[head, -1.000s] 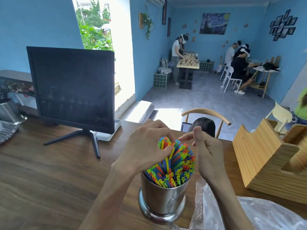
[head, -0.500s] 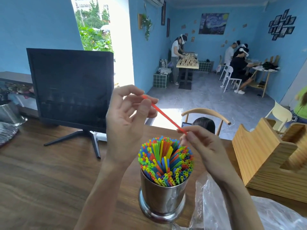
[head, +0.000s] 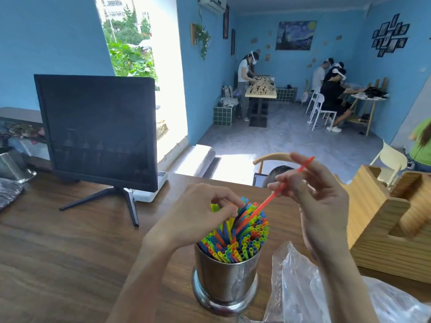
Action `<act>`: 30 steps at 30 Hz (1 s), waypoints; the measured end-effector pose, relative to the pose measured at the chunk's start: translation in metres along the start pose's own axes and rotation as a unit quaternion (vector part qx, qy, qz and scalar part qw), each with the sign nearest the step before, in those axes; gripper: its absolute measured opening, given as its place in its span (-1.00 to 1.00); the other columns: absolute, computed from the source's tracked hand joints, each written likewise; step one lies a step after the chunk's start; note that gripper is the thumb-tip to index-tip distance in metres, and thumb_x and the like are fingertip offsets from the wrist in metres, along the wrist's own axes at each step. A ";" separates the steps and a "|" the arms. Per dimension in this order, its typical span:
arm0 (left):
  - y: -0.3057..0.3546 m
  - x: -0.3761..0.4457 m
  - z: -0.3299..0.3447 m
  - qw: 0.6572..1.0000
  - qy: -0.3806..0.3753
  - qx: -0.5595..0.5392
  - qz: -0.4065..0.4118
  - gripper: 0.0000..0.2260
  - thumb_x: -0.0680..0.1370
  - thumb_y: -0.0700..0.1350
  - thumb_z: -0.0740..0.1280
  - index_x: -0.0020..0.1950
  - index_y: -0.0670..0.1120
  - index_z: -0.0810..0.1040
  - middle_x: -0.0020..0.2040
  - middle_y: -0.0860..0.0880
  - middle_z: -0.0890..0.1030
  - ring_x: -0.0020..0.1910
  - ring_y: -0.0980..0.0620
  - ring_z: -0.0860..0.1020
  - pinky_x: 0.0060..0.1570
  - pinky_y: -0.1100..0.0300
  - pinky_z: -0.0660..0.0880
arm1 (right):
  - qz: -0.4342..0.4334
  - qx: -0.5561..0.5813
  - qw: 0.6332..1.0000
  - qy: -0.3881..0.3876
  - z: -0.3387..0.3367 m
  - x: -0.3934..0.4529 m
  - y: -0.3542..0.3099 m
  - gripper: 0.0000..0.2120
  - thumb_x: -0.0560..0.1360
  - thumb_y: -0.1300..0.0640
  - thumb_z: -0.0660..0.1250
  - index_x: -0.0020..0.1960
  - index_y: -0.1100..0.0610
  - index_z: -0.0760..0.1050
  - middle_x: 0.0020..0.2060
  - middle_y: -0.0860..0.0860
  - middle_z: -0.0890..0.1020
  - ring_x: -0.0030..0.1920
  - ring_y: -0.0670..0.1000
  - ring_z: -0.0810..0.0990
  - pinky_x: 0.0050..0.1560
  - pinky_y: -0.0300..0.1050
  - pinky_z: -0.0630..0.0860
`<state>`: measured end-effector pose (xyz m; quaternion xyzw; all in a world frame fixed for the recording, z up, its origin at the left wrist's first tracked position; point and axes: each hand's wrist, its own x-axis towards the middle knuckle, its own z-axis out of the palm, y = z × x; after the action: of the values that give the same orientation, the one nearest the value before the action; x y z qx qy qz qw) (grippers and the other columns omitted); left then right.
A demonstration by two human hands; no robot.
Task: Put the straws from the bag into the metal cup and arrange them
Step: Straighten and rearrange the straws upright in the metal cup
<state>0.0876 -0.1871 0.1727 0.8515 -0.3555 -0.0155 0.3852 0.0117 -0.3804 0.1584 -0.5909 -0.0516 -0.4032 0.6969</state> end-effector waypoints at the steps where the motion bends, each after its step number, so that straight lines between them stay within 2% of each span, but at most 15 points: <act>1: -0.001 0.001 0.001 1.000 0.009 0.011 -0.005 -0.86 0.57 -0.07 0.41 0.00 0.16 0.73 -0.19 0.22 0.70 -0.06 0.30 0.62 -0.03 0.45 0.48 | -0.015 -0.027 0.999 -0.009 0.004 -0.004 0.002 -0.69 0.48 0.16 0.42 0.20 -0.05 0.55 -0.22 0.10 0.72 -0.23 0.12 0.75 -0.12 -0.09 0.67; 2: -0.001 0.003 0.001 1.000 0.022 0.018 -0.007 -0.86 0.58 -0.06 0.40 0.00 0.16 0.72 -0.18 0.22 0.70 -0.06 0.31 0.61 -0.06 0.46 0.46 | -0.023 -0.042 0.999 -0.024 0.009 -0.007 0.004 -0.62 0.49 0.21 0.42 0.24 -0.07 0.48 -0.21 0.12 0.72 -0.24 0.13 0.75 -0.14 -0.09 0.67; 4: -0.002 0.006 0.003 0.999 0.045 0.017 -0.004 -0.86 0.58 -0.05 0.39 0.03 0.18 0.71 -0.16 0.23 0.69 -0.04 0.32 0.60 -0.05 0.45 0.46 | -0.022 -0.076 0.995 -0.059 0.018 -0.014 0.009 -0.58 0.50 0.28 0.45 0.21 -0.14 0.47 -0.19 0.09 0.72 -0.25 0.10 0.75 -0.18 -0.05 0.67; 6: -0.004 0.010 0.005 0.999 0.040 0.021 0.019 -0.84 0.58 -0.05 0.39 0.08 0.18 0.70 -0.11 0.21 0.69 -0.03 0.27 0.60 0.02 0.33 0.50 | -0.035 -0.167 0.980 -0.100 0.019 -0.017 0.017 -0.70 0.51 0.23 0.49 0.09 -0.13 0.57 -0.19 -0.05 0.72 -0.22 -0.01 0.74 -0.17 0.00 0.66; 8: -0.004 0.013 0.006 0.998 0.022 0.034 0.040 -0.87 0.57 -0.03 0.40 0.06 0.16 0.70 -0.07 0.16 0.68 -0.02 0.20 0.59 0.03 0.19 0.52 | -0.087 -0.264 0.952 -0.129 0.017 -0.016 0.025 -0.94 0.51 0.13 0.51 -0.08 -0.02 0.67 -0.21 -0.14 0.69 -0.17 -0.08 0.70 -0.15 -0.09 0.60; 9: -0.004 0.014 0.007 0.998 0.014 0.040 0.043 -0.89 0.57 -0.02 0.40 0.02 0.15 0.71 -0.07 0.15 0.67 -0.02 0.18 0.58 0.03 0.16 0.51 | -0.108 -0.295 0.940 -0.134 0.015 -0.016 0.029 -0.90 0.53 0.07 0.50 -0.17 0.02 0.69 -0.24 -0.16 0.67 -0.16 -0.09 0.67 -0.14 -0.18 0.54; 10: -0.004 0.015 0.008 0.998 0.009 0.048 0.043 -0.90 0.56 -0.01 0.40 -0.01 0.14 0.71 -0.09 0.14 0.66 -0.02 0.18 0.57 0.02 0.16 0.49 | -0.116 -0.314 0.933 -0.134 0.013 -0.015 0.032 -0.77 0.56 -0.01 0.46 -0.25 0.03 0.70 -0.28 -0.18 0.65 -0.15 -0.10 0.64 -0.12 -0.25 0.48; 12: -0.003 0.016 0.012 0.997 0.006 0.061 0.043 -0.93 0.54 -0.01 0.43 -0.09 0.16 0.71 -0.11 0.16 0.65 -0.02 0.18 0.55 0.01 0.18 0.46 | -0.103 -0.335 0.928 -0.126 0.010 -0.013 0.034 -0.57 0.62 -0.12 0.31 -0.36 0.00 0.68 -0.33 -0.18 0.62 -0.11 -0.09 0.60 -0.07 -0.27 0.41; 15: -0.002 0.016 0.015 0.995 0.004 0.090 0.043 -0.91 0.52 0.00 0.46 -0.07 0.22 0.73 -0.08 0.21 0.62 0.01 0.21 0.50 -0.03 0.35 0.36 | -0.051 -0.265 0.959 -0.087 0.005 -0.010 0.033 -0.52 0.64 -0.12 0.21 -0.36 -0.03 0.68 -0.30 -0.10 0.66 -0.10 -0.02 0.62 -0.01 -0.14 0.45; 17: -0.002 0.017 0.014 0.994 -0.005 0.104 0.037 -0.90 0.53 0.01 0.46 -0.03 0.23 0.73 -0.08 0.25 0.59 0.02 0.23 0.49 -0.05 0.41 0.32 | -0.020 -0.198 0.979 -0.035 0.002 -0.007 0.031 -0.49 0.66 -0.11 0.19 -0.37 0.01 0.67 -0.32 -0.02 0.68 -0.16 0.00 0.64 -0.05 -0.23 0.45; 21: 0.001 0.016 0.012 0.995 -0.008 0.100 0.030 -0.96 0.49 0.05 0.51 -0.09 0.20 0.75 -0.16 0.30 0.59 0.01 0.32 0.48 -0.11 0.45 0.32 | -0.003 -0.172 0.985 0.024 -0.001 -0.004 0.030 -0.44 0.71 0.01 0.17 -0.39 0.15 0.63 -0.37 0.03 0.68 -0.27 -0.12 0.60 -0.09 -0.37 0.40; 26: 0.002 0.014 0.012 0.994 0.016 0.100 0.027 -0.96 0.46 0.06 0.53 -0.16 0.13 0.74 -0.20 0.29 0.61 0.06 0.34 0.46 -0.11 0.47 0.38 | 0.005 -0.187 0.982 0.028 -0.002 -0.004 0.030 -0.45 0.69 0.00 0.16 -0.38 0.15 0.65 -0.37 0.01 0.69 -0.27 -0.15 0.61 -0.11 -0.39 0.40; 28: 0.003 0.011 0.010 0.996 0.043 0.076 0.030 -0.98 0.46 0.03 0.52 -0.17 0.13 0.72 -0.21 0.26 0.65 -0.01 0.31 0.53 -0.11 0.42 0.39 | 0.011 -0.206 0.978 0.011 -0.001 -0.004 0.030 -0.47 0.68 -0.04 0.17 -0.35 0.10 0.66 -0.33 -0.04 0.70 -0.21 -0.13 0.63 -0.09 -0.35 0.40; 30: 0.007 0.008 0.007 0.994 0.099 0.006 0.044 -0.92 0.46 -0.06 0.52 -0.16 0.13 0.70 -0.22 0.22 0.67 -0.13 0.26 0.57 -0.15 0.37 0.42 | 0.017 -0.229 0.973 -0.033 0.000 -0.004 0.030 -0.58 0.68 -0.07 0.21 -0.23 0.02 0.69 -0.24 -0.09 0.72 -0.09 -0.11 0.65 -0.01 -0.25 0.44</act>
<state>0.0872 -0.1997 0.1740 0.8347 -0.3528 0.0882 0.4136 0.0274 -0.3787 0.1327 -0.7487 0.0293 -0.3721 0.5479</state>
